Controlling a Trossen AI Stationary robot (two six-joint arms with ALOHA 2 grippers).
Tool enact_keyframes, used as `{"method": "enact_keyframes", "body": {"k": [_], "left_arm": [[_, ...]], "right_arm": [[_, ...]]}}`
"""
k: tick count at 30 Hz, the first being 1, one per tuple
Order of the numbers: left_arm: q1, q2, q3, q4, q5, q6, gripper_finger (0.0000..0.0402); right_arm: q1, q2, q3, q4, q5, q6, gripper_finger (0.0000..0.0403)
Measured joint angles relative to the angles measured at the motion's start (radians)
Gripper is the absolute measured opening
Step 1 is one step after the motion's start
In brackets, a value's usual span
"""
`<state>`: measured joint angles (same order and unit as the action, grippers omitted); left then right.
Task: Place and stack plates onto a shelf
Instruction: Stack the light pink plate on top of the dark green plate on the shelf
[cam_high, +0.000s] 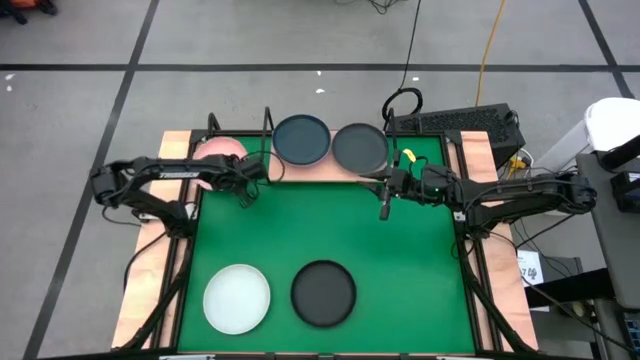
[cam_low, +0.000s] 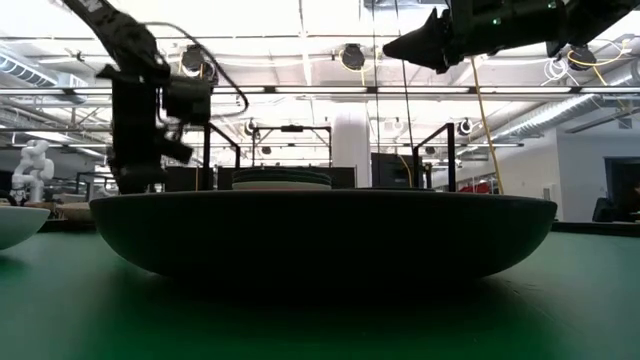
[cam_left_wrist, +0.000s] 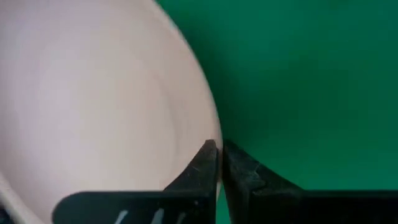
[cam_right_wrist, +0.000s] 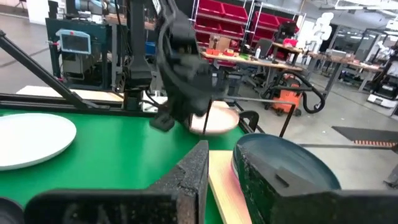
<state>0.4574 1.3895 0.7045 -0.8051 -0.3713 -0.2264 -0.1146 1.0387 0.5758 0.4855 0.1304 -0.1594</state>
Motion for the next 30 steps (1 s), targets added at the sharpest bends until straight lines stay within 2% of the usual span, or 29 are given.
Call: {"method": "enact_keyframes", "body": {"k": [8, 11, 14, 17, 21, 26, 30], "left_arm": [[-0.098, -0.163, 0.222, -0.202, -0.178, -0.070, 0.0010], [-0.127, -0.223, 0.320, -0.186, -0.220, -0.037, 0.0010], [-0.149, -0.251, 0.404, -0.081, -0.219, 0.071, 0.0010], [-0.166, -0.251, 0.467, 0.052, -0.154, 0.215, 0.0010], [-0.178, -0.197, 0.521, 0.224, -0.024, 0.372, 0.0010], [-0.167, -0.054, 0.583, 0.329, 0.066, 0.520, 0.0010], [-0.150, 0.096, 0.636, 0.364, 0.172, 0.612, 0.0010]], "right_arm": [[0.000, 0.001, 0.000, -0.003, 0.000, -0.008, 0.0068], [0.000, 0.001, 0.000, -0.010, 0.000, -0.011, 0.0068], [0.000, 0.001, 0.000, -0.019, 0.000, -0.027, 0.0068], [0.016, -0.026, -0.001, -0.045, -0.011, -0.070, 0.0068], [0.066, -0.126, -0.001, -0.096, -0.025, -0.112, 0.0068], [0.110, -0.261, -0.001, -0.191, 0.054, -0.082, 0.0068], [0.119, -0.320, -0.011, -0.240, 0.052, -0.042, 0.0068]]}}
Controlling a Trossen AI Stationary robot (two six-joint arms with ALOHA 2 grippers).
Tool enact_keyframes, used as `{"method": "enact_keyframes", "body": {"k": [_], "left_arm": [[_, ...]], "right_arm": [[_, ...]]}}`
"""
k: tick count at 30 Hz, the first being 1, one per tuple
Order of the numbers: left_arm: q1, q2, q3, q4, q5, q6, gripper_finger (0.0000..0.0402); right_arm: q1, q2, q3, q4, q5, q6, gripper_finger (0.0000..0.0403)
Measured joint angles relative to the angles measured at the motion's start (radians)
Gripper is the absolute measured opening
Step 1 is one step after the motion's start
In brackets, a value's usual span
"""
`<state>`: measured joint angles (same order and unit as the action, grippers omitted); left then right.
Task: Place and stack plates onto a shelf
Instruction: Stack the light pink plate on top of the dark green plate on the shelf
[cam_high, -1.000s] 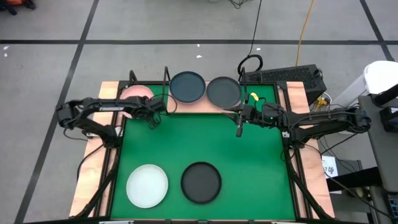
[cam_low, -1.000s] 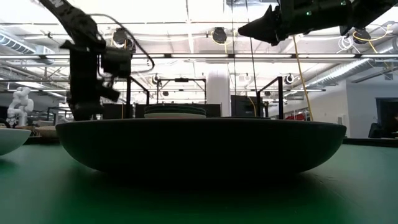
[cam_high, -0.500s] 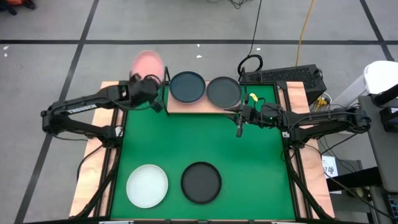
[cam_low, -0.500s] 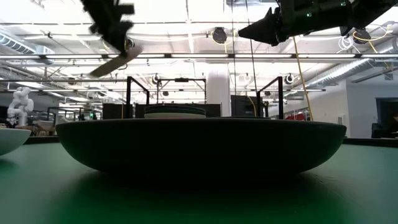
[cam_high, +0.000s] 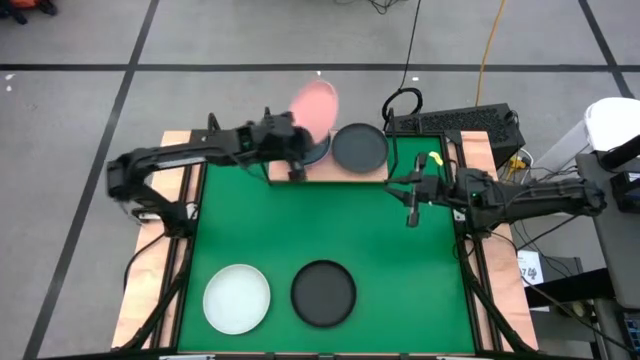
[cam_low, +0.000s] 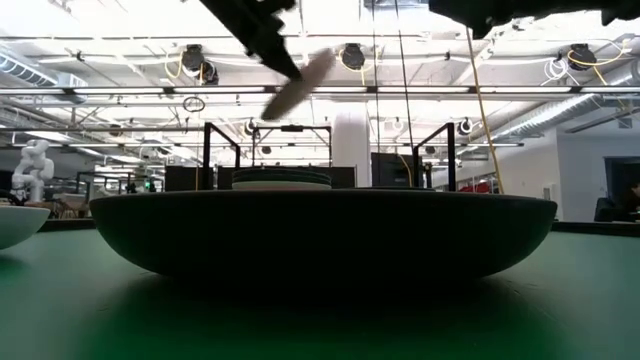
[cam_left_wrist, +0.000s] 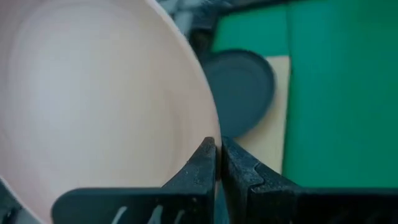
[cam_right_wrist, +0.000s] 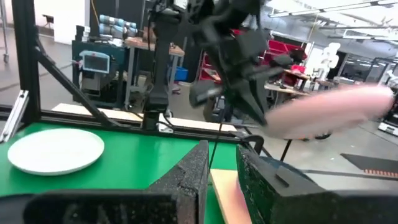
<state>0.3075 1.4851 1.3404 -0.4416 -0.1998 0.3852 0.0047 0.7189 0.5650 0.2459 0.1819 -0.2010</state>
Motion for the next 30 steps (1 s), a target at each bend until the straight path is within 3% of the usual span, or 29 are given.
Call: {"method": "enact_keyframes", "body": {"k": [8, 16, 22, 30], "left_arm": [[0.010, 0.274, 0.131, 0.106, 0.063, 0.138, 0.0021], [0.008, 0.454, 0.225, 0.115, 0.069, 0.282, 0.0025], [0.001, 0.531, 0.269, 0.094, 0.069, 0.354, 0.0027], [-0.009, 0.544, 0.272, 0.096, 0.069, 0.455, 0.0028]], "right_arm": [[0.005, -0.056, -0.103, 0.095, -0.001, 0.064, 0.0068], [0.062, -0.127, -0.123, 0.109, -0.026, 0.107, 0.0068], [0.097, -0.137, -0.123, 0.109, -0.024, 0.092, 0.0068], [0.102, -0.137, -0.123, 0.125, -0.022, 0.059, 0.0068]]}}
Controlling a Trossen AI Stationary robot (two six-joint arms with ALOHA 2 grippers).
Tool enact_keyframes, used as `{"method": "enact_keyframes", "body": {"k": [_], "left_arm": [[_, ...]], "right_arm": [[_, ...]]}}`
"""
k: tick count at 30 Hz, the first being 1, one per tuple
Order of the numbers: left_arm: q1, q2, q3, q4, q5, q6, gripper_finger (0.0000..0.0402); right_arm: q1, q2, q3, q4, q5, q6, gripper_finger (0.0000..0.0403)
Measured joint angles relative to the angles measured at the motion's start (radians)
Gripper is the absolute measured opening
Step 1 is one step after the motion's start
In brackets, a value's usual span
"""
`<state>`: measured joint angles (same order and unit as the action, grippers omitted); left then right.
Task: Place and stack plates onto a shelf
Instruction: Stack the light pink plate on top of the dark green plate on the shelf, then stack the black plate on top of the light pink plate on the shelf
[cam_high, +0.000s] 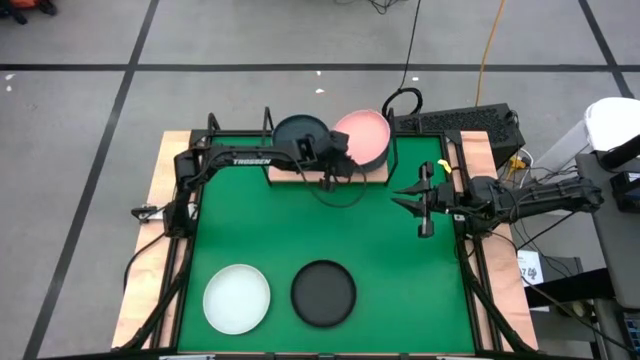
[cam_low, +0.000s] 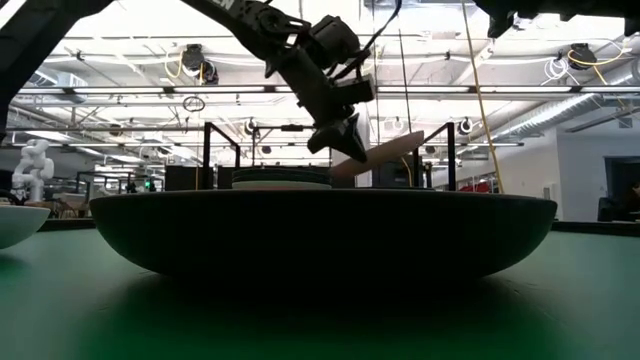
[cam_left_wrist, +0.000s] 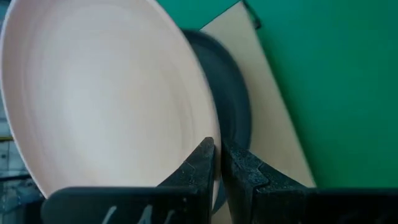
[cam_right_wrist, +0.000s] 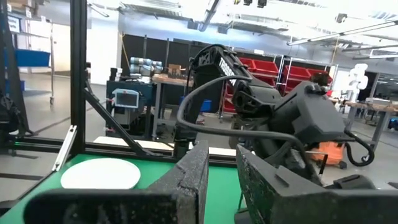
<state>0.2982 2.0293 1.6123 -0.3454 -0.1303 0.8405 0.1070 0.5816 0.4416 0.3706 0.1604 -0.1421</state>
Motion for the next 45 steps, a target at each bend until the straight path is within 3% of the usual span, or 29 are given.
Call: {"method": "enact_keyframes", "body": {"k": [4, 16, 22, 29, 34, 38, 45], "left_arm": [[-0.005, 0.000, 0.000, 0.008, 0.002, 0.012, 0.0041], [-0.023, -0.006, 0.002, 0.066, -0.066, -0.036, 0.0139], [-0.061, -0.049, 0.002, 0.005, -0.082, -0.154, 0.0145], [-0.093, -0.218, -0.016, -0.068, -0.104, -0.340, 0.0145], [-0.120, -0.348, -0.146, -0.015, -0.108, -0.409, 0.0145], [-0.147, -0.492, -0.332, 0.153, -0.107, -0.488, 0.0145], [-0.237, -0.756, -0.675, 0.394, -0.107, -0.635, 0.0145]], "right_arm": [[0.000, 0.000, 0.000, 0.000, 0.000, -0.001, 0.0068], [0.000, 0.001, 0.000, -0.001, 0.000, 0.004, 0.0068], [0.000, 0.001, 0.000, -0.013, 0.000, 0.004, 0.0068], [0.000, 0.023, 0.000, -0.079, -0.033, 0.033, 0.0068], [-0.001, 0.075, 0.035, -0.147, -0.110, 0.044, 0.0068], [0.000, 0.150, 0.072, -0.211, -0.167, 0.043, 0.0068], [0.012, 0.326, 0.119, -0.211, -0.165, -0.061, 0.0068]]}}
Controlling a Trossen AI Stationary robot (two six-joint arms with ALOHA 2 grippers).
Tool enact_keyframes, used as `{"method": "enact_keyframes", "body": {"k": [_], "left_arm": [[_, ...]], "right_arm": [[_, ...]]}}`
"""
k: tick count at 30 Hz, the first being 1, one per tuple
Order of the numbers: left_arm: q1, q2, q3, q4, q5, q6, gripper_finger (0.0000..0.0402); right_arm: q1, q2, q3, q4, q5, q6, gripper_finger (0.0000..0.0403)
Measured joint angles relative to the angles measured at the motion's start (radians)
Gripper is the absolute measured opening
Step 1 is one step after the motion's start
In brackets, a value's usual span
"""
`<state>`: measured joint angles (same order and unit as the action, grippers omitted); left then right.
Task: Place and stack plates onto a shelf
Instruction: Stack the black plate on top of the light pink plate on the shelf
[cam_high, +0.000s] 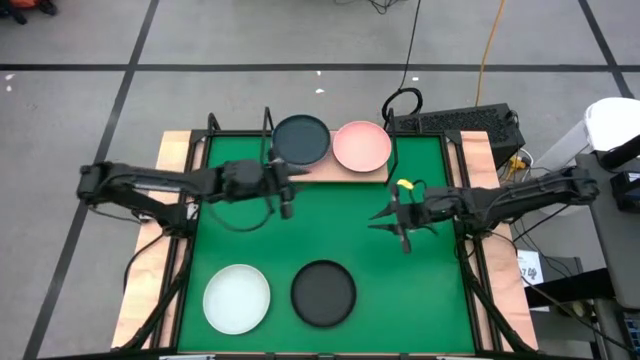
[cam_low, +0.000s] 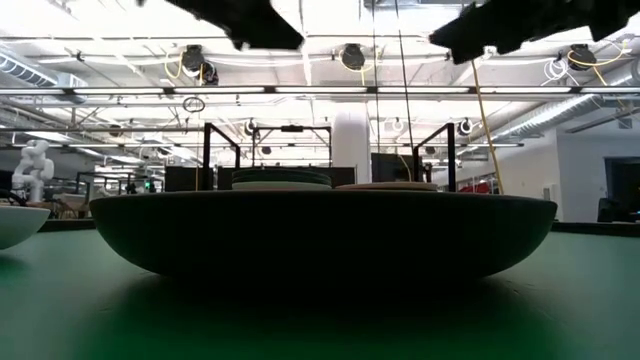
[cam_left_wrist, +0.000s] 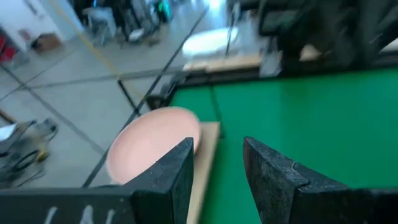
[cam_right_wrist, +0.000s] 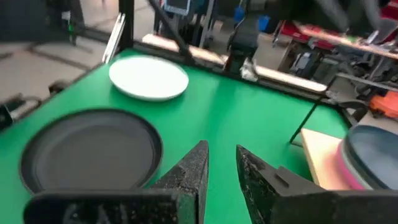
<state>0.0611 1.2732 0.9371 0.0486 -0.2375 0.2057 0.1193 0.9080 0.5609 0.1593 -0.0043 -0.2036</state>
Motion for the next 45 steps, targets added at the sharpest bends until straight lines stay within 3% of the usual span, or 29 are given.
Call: {"method": "enact_keyframes", "body": {"k": [3, 6, 9, 13, 19, 26, 38, 45], "left_arm": [[-0.045, -0.109, -0.110, 0.074, -0.010, -0.033, 0.0145], [-0.094, -0.209, -0.186, 0.089, -0.085, -0.052, 0.0145], [-0.135, -0.295, -0.247, 0.077, -0.141, -0.071, 0.0145], [-0.168, -0.374, -0.314, 0.075, -0.167, -0.095, 0.0145], [-0.175, -0.410, -0.382, 0.076, -0.211, -0.156, 0.0145], [-0.175, -0.410, -0.418, 0.076, -0.217, -0.242, 0.0145], [-0.175, -0.410, -0.418, 0.120, -0.216, -0.267, 0.0145], [-0.175, -0.410, -0.418, 0.136, -0.215, -0.272, 0.0145]], "right_arm": [[0.001, 0.091, 0.029, 0.022, -0.002, -0.031, 0.0068], [0.001, 0.179, 0.042, 0.076, -0.002, -0.066, 0.0068], [0.001, 0.276, 0.043, 0.065, -0.065, -0.058, 0.0068], [0.046, 0.402, 0.042, 0.084, -0.180, -0.048, 0.0068], [0.162, 0.539, 0.042, 0.081, -0.174, -0.197, 0.0068], [0.240, 0.618, 0.042, 0.090, -0.041, -0.334, 0.0085], [0.297, 0.631, 0.042, 0.194, 0.092, -0.493, 0.0195], [0.344, 0.670, 0.042, 0.277, 0.113, -0.557, 0.0207]]}}
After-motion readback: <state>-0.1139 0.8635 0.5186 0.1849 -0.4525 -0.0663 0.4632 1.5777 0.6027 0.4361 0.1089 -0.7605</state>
